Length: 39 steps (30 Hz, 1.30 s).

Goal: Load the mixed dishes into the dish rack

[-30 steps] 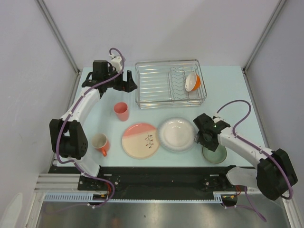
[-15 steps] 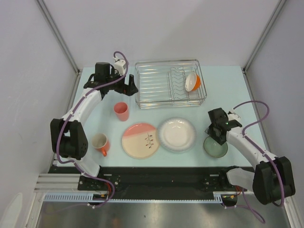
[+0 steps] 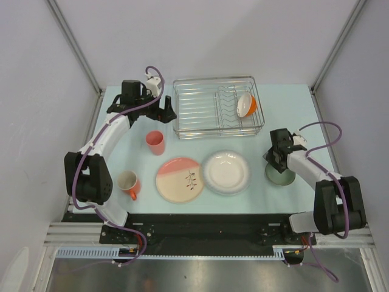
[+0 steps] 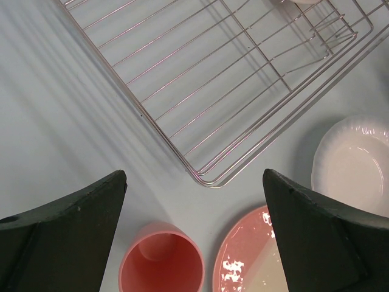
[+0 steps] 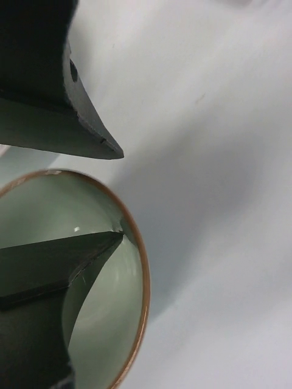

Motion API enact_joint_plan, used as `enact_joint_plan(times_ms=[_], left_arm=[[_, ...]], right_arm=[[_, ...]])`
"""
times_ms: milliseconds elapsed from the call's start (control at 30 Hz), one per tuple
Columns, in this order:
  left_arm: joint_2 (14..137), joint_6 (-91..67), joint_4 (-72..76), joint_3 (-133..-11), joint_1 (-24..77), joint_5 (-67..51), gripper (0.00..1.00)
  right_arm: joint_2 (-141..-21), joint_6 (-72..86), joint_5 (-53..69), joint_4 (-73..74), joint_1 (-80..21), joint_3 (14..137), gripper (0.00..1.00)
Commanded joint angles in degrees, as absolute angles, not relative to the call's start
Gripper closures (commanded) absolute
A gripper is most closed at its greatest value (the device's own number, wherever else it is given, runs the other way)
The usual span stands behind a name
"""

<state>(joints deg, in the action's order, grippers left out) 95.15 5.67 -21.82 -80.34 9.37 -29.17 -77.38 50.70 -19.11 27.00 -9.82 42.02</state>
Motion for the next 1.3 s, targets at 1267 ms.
enact_joint_plan(times_ms=[1267], left_arm=[[93.52,5.89,-20.92,-80.33,9.58,-31.2,0.0]], right_arm=[[-66.97,50.19,-24.35,48.27,-0.88,51.07,0.29]])
